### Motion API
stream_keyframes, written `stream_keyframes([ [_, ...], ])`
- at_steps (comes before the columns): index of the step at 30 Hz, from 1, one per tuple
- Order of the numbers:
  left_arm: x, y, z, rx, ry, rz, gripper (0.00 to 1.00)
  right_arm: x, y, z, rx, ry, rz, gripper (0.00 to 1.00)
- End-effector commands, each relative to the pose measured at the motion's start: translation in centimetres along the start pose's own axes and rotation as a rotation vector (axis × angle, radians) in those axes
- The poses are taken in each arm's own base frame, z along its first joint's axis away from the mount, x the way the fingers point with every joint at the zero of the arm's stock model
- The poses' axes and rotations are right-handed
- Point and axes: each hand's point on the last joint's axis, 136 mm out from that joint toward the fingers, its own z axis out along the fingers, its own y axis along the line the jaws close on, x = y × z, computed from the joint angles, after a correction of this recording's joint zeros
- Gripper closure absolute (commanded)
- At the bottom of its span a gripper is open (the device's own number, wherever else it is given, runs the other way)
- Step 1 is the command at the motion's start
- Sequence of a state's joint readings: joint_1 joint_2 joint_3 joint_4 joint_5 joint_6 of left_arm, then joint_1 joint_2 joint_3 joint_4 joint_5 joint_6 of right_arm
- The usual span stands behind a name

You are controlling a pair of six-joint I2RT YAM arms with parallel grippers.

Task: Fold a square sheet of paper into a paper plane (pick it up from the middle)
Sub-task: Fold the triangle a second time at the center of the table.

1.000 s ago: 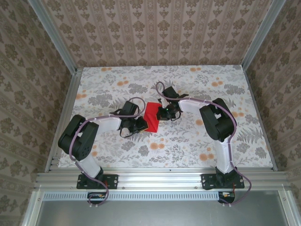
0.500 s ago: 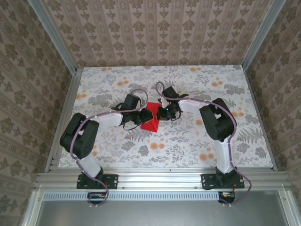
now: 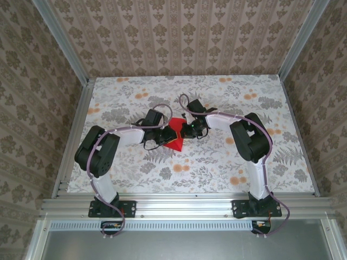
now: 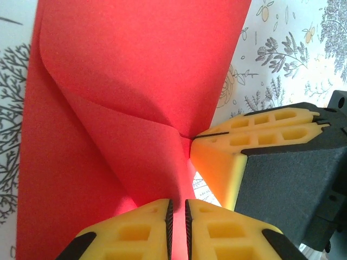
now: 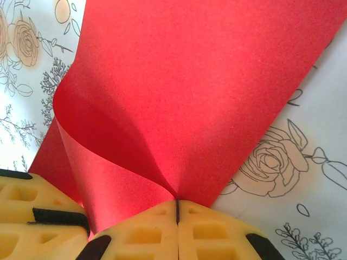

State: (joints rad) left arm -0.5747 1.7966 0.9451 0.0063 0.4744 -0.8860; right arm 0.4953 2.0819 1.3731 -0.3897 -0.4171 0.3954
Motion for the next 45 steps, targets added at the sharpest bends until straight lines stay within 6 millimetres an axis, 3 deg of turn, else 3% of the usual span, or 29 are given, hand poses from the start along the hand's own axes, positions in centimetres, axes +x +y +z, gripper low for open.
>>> stream_keyframes([
  [1, -0.6, -0.3, 0.2, -0.004, -0.004, 0.006, 0.83, 1.6, -2.3, 1.3, 0.089, 0.061, 0.025, 0.93],
  [6, -0.5, -0.5, 0.2, 0.005, -0.001, 0.009, 0.83, 1.6, -2.3, 1.3, 0.092, 0.061, 0.027, 0.92],
  [14, -1.1, -2.6, -1.5, 0.071, -0.052, 0.055, 0.83, 1.7, -2.4, 1.3, 0.095, 0.064, 0.03, 0.92],
  [24, -0.3, -0.5, 0.0, -0.013, 0.012, 0.011, 0.84, 1.6, -2.4, 1.4, 0.095, 0.063, 0.037, 0.92],
  [45, 0.0, 0.4, 1.1, -0.049, 0.033, 0.015, 0.84, 1.5, -2.8, 1.4, 0.109, 0.056, 0.052, 0.91],
])
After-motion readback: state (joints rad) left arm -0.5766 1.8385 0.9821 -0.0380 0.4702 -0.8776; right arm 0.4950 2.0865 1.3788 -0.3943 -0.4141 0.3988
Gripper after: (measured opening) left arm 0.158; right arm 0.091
